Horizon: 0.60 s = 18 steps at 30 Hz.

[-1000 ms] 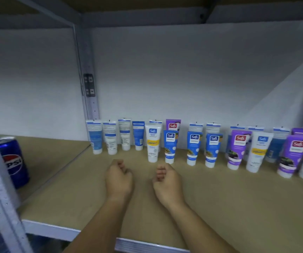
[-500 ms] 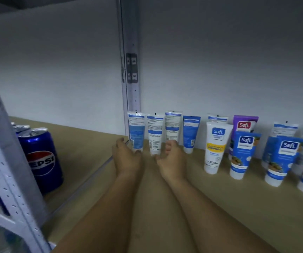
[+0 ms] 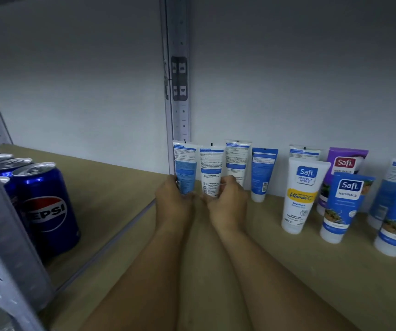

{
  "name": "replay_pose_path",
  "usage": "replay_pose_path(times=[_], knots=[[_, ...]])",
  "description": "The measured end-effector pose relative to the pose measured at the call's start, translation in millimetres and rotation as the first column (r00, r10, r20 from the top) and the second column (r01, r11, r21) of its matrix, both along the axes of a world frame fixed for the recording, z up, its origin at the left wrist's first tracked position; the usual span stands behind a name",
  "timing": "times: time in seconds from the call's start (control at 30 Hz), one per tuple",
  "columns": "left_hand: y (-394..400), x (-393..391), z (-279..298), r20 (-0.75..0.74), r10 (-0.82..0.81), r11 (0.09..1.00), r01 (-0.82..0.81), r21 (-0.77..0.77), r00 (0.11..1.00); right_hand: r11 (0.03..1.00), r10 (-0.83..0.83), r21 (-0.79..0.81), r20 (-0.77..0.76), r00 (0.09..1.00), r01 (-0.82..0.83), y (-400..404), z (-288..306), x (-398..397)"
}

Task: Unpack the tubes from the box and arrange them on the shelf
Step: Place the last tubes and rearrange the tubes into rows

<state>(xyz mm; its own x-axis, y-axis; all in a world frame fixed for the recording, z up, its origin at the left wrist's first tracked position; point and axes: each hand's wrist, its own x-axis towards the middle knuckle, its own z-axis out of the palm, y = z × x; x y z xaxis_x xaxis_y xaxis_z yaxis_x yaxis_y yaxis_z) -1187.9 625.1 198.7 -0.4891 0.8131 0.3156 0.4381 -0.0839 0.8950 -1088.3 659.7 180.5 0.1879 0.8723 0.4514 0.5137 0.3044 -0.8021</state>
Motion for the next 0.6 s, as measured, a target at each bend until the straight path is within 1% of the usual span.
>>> replay_pose_path(times=[0.17,0.3,0.37,0.43,0.53,0.6], knots=[[-3.4,-6.3,-2.7,-0.067,-0.023,1.000,0.023,-0.001,0.997,0.998,0.060,0.011,0.020,0.998,-0.060,-3.0,-2.4,2.6],[-4.6,-7.1,-1.8,-0.061,-0.048,0.998,0.050,0.035,0.997,0.994,0.107,0.012,0.059,0.992,-0.108,-4.6,-3.6,3.2],[-3.9,-5.2,-0.9,-0.032,-0.068,0.996,0.069,0.055,0.997,0.994,0.103,0.031,0.070,0.992,-0.105,-5.8,-3.2,1.8],[-0.7,-5.1,-1.0,-0.036,-0.045,0.997,0.048,0.065,0.998,0.995,0.079,0.047,0.090,0.993,-0.084,-7.0,-2.4,0.5],[-0.1,-5.3,-0.5,-0.034,-0.023,0.998,0.025,0.065,0.999,0.997,0.067,0.041,0.101,0.993,-0.071,-5.1,-1.9,0.3],[-0.9,-5.6,-0.5,-0.045,-0.037,0.997,0.040,0.070,0.998,0.996,0.082,0.025,0.099,0.992,-0.085,-3.9,-2.1,1.8]])
